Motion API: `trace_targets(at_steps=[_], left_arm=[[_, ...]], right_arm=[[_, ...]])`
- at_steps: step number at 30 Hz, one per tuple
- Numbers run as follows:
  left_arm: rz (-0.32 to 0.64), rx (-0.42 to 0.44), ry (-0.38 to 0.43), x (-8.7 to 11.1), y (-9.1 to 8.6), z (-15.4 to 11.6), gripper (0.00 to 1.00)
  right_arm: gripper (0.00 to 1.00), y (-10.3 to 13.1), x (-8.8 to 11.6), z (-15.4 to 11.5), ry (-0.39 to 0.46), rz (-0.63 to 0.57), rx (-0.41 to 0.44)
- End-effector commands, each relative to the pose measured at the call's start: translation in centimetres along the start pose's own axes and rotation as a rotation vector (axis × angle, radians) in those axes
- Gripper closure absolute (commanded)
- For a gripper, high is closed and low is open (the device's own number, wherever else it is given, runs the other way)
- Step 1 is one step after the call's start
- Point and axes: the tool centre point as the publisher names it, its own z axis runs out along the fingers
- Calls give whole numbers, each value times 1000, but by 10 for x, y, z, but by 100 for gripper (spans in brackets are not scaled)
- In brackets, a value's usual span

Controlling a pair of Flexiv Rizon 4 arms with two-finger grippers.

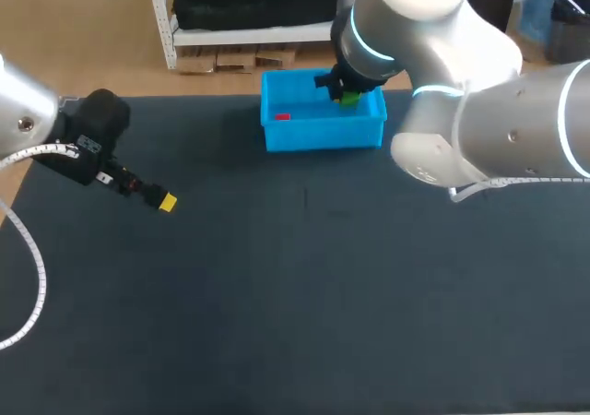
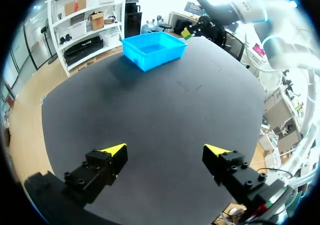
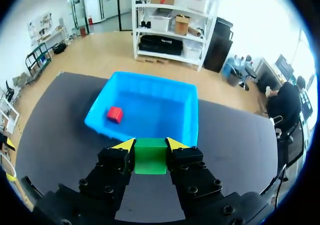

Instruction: Use the left arm to pick the red cube and place it into the blue plastic box first, then use the right arm to grasp the green cube and put it into the same blue plastic box after the first action is fully finished.

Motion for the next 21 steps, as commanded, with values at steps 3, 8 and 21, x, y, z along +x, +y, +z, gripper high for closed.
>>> trace_targets(at_steps=[3, 8, 21], left_arm=[[2, 3, -4, 1, 1, 1, 0], [2, 3, -4, 1, 1, 1, 0], [2, 3, -4, 1, 1, 1, 0]], right_arm=[[100, -10, -23, 27, 24, 3, -38], [100, -11, -35, 47, 66, 3, -65], [100, -15, -42, 91, 153, 31, -141]])
